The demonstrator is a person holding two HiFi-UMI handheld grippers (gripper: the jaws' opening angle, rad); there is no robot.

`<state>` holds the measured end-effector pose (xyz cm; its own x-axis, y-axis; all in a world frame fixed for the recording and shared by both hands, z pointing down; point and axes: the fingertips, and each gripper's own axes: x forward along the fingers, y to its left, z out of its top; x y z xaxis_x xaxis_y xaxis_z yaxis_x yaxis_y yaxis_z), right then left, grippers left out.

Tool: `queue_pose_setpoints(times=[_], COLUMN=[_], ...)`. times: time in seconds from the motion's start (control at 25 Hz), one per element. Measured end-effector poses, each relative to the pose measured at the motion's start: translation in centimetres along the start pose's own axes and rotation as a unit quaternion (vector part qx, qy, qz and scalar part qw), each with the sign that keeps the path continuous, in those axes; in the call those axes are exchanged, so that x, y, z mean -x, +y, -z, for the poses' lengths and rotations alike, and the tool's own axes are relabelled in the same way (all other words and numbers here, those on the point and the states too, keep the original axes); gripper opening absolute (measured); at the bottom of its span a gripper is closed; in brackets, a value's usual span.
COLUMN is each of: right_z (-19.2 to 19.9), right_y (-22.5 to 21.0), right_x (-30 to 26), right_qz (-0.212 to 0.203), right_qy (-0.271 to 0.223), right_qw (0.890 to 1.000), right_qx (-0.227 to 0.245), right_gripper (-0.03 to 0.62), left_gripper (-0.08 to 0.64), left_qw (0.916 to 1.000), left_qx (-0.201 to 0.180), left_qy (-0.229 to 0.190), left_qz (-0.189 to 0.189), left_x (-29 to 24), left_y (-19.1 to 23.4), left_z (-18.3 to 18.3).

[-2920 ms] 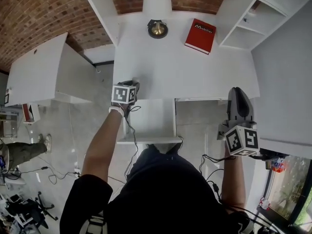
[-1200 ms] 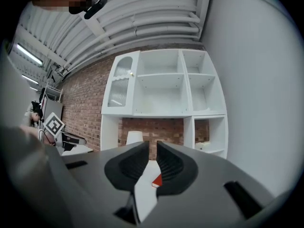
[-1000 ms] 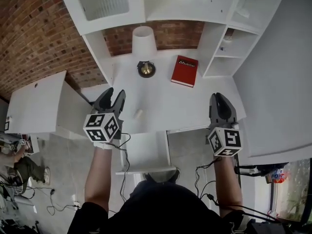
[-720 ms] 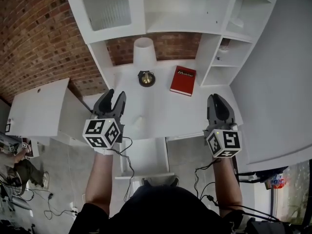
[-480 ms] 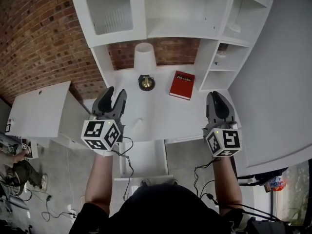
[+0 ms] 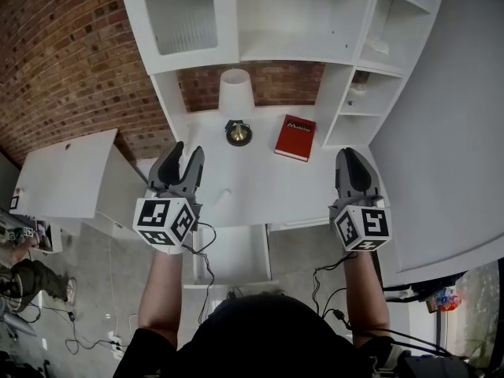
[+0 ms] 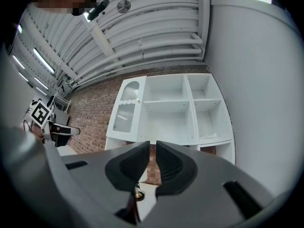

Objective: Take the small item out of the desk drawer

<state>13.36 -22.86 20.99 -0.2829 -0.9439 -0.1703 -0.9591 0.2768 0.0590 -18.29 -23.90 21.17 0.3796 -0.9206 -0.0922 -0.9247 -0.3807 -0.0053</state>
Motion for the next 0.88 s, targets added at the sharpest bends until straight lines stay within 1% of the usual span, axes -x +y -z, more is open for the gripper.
queue_pose_setpoints(times=[0.88], right_z=[0.6], right_y=[-1.1], right_x=[0.0], right_qz=[-0.011], right_qy=[0.003], right_qw=[1.000], right_qx=[-0.006], right_gripper=[0.035], left_gripper=[0.163], left_qw=[0.9999], left_qx=[0.010], left_qy=[0.008], left_qz=[-0.008], left_x=[-0.2], left_y=[-1.4], left_z=[0.6])
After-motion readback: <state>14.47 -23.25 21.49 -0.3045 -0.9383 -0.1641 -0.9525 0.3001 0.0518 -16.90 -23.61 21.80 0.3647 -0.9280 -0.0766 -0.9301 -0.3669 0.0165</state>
